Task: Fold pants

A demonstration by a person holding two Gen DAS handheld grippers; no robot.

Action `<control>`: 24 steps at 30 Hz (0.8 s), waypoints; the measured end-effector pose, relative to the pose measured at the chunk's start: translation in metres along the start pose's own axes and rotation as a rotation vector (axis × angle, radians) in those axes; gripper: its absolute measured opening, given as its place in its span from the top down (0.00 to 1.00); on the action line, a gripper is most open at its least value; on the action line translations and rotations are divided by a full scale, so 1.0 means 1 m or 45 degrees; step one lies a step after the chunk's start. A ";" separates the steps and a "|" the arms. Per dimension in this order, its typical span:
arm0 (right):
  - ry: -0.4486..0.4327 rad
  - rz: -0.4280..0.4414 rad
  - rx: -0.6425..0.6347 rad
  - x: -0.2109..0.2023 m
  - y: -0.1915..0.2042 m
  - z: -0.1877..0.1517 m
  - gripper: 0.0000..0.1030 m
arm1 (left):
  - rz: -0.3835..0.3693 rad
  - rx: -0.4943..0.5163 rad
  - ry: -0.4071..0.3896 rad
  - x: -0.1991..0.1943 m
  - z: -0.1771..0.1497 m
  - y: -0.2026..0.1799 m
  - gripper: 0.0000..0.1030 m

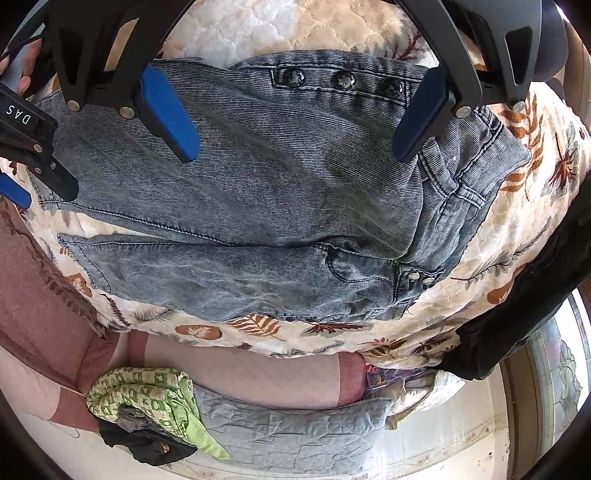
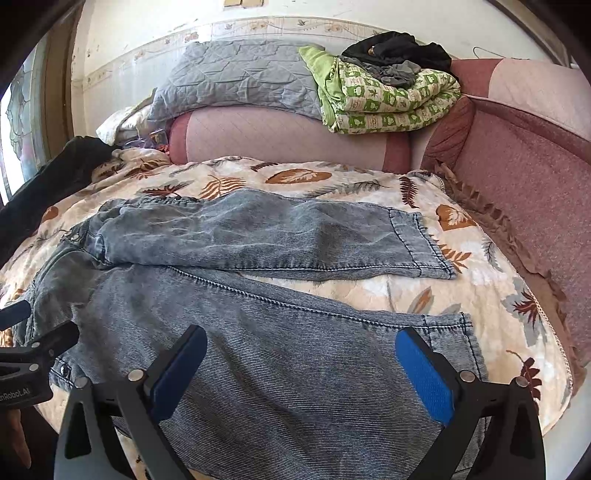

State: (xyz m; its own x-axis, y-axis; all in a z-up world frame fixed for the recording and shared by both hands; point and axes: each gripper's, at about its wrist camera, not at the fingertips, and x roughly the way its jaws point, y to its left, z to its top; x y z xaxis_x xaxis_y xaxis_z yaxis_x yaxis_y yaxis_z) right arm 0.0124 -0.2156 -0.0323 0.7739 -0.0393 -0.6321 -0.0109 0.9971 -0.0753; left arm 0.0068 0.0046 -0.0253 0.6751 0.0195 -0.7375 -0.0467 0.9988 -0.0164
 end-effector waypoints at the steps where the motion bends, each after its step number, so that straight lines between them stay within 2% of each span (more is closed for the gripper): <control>1: 0.000 -0.001 0.000 0.000 0.000 0.000 0.00 | 0.001 0.000 0.000 0.000 0.000 0.000 0.00; 24: -0.014 -0.017 -0.010 -0.003 0.001 0.001 0.00 | -0.006 -0.012 -0.016 -0.004 0.007 0.005 0.00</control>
State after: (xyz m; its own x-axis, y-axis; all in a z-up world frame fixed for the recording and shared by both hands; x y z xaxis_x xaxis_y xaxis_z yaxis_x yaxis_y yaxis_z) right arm 0.0111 -0.2142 -0.0299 0.7808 -0.0515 -0.6226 -0.0060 0.9959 -0.0898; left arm 0.0088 0.0096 -0.0177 0.6846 0.0153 -0.7288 -0.0503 0.9984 -0.0263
